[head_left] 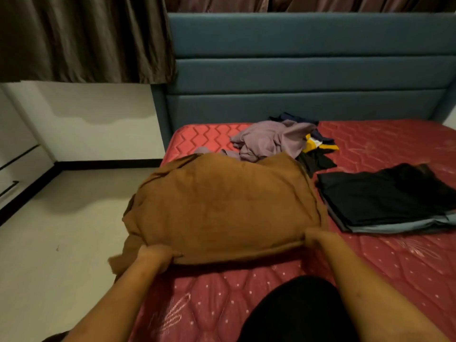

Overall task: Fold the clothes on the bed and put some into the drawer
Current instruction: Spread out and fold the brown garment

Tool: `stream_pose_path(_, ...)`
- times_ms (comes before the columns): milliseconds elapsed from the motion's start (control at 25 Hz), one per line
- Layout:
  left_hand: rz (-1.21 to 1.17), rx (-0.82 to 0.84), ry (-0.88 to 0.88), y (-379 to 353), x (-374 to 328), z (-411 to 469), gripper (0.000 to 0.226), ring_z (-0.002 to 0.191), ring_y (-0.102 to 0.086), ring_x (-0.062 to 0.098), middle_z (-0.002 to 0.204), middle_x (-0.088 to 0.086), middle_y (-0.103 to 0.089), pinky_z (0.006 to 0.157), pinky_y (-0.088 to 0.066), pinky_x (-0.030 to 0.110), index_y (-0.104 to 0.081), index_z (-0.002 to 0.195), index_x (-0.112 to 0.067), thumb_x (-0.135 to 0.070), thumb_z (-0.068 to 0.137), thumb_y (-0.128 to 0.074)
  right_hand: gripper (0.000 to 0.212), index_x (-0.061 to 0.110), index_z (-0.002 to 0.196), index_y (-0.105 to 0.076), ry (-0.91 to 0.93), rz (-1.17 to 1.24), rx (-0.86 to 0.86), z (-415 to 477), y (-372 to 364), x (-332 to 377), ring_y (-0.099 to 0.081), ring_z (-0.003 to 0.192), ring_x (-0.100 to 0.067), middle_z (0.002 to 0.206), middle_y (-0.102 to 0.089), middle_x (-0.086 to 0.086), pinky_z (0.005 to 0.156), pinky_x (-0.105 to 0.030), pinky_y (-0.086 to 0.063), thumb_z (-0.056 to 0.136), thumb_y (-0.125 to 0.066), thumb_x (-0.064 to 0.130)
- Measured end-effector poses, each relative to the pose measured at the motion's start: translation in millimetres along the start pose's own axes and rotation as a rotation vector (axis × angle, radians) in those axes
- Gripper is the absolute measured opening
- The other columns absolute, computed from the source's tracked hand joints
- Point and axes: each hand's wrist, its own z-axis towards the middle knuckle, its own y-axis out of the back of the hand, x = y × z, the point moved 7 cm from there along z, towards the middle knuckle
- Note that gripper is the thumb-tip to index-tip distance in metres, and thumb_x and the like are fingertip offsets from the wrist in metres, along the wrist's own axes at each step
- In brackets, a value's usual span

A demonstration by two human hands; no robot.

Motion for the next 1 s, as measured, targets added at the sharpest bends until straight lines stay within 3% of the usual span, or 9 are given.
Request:
stream_pose_path(120,0.119,-0.074,0.100,-2.8,-22.1,-4.2,0.044,0.135,-0.038,0.023,0.147,-0.005,-0.041,0.110,-0.029,0.042,-0.038,0.141,-0.043,-0.033,0.098,-0.041,0.051,-0.005,0.117,-0.058,-0.184,0.437,0.284,17.5,-49.5,-29.0,-0.061,0.098,-0.042,0.112,-0.060,-0.027,0.094,-0.048,-0.048,0.072,-0.057,0.018)
stream_pose_path(280,0.115,-0.303,0.057,20.1,-61.2,-5.1,0.048,0.130,-0.041,0.024,0.143,0.000,-0.042,0.101,-0.033,0.042,-0.032,0.143,-0.032,-0.029,0.097,-0.043,0.034,-0.001,0.130,-0.049,-0.178,0.273,0.322,-17.5,-34.6,-27.7,-0.059,0.050,-0.020,0.095,-0.054,-0.011,0.060,-0.022,-0.053,0.097,-0.040,0.000)
stream_pose_path(400,0.081,-0.316,-0.052,1.4,-93.2,-3.1,0.076,0.137,-0.030,0.027,0.154,0.002,-0.021,0.100,-0.034,0.044,-0.012,0.150,-0.037,-0.028,0.089,-0.056,0.032,0.001,0.101,-0.061,-0.172,-0.379,0.520,-40.6,-28.7,-34.1,-0.053,0.078,-0.023,0.084,-0.066,-0.009,0.091,-0.032,-0.041,0.101,-0.044,0.028)
stream_pose_path(520,0.083,-0.407,-0.140,-11.9,-121.0,0.7,0.080,0.142,-0.021,0.027,0.158,0.000,-0.013,0.103,-0.033,0.046,-0.015,0.150,-0.035,-0.024,0.084,-0.059,0.027,0.020,0.109,-0.063,-0.241,-0.442,0.648,-51.7,-34.5,-46.6,-0.051,0.109,-0.020,0.132,-0.056,-0.002,0.100,-0.031,-0.039,0.098,-0.049,0.039)
stream_pose_path(600,0.047,-0.486,-0.210,-10.3,-139.6,0.6,0.069,0.134,-0.037,0.026,0.151,0.001,-0.035,0.093,-0.044,0.047,-0.040,0.138,-0.031,-0.026,0.074,-0.068,0.033,0.017,0.121,-0.064,-0.176,-0.254,0.444,-30.2,-34.6,-48.2,-0.058,0.099,-0.017,0.127,-0.061,-0.003,0.092,-0.026,-0.048,0.092,-0.057,0.033)
stream_pose_path(680,0.046,-0.501,-0.232,-8.0,-152.9,2.4,0.060,0.104,-0.059,0.023,0.120,0.001,-0.062,0.064,-0.052,0.041,-0.063,0.106,-0.026,-0.029,0.049,-0.082,0.023,0.020,0.110,-0.068,0.003,0.063,-0.012,-10.9,-12.6,-35.8,-0.064,0.088,-0.017,0.112,-0.066,-0.003,0.073,-0.018,-0.051,0.089,-0.061,0.024)
stream_pose_path(800,-0.026,-0.492,-0.268,3.9,-166.1,2.9,0.038,0.102,-0.058,0.026,0.108,0.003,-0.059,0.067,-0.050,0.040,-0.061,0.104,-0.020,-0.026,0.068,-0.074,0.040,0.031,0.134,-0.052,0.308,-0.028,-0.200,-16.9,-16.9,-7.5,-0.046,0.129,-0.025,0.146,-0.045,-0.004,0.104,-0.029,-0.039,0.094,-0.053,0.034)
stream_pose_path(920,0.016,-0.393,-0.270,8.7,-169.6,11.1,0.032,0.116,-0.050,0.028,0.125,0.007,-0.056,0.089,-0.042,0.036,-0.055,0.119,-0.015,-0.021,0.091,-0.042,0.062,0.044,0.151,-0.003,0.035,-0.060,-0.009,-23.6,-51.6,-28.8,0.001,0.147,-0.035,0.162,0.006,0.004,0.116,-0.054,-0.012,0.099,-0.035,0.051)
stream_pose_path(1000,-0.025,-0.205,-0.280,10.1,-171.4,15.7,0.036,0.115,-0.055,0.030,0.127,0.011,-0.058,0.092,-0.045,0.037,-0.059,0.122,-0.014,-0.022,0.091,-0.042,0.068,0.038,0.152,0.005,-0.247,-0.050,0.025,-26.8,-45.9,-49.1,0.005,0.145,-0.043,0.161,0.010,-0.002,0.112,-0.063,-0.007,0.098,-0.035,0.047)
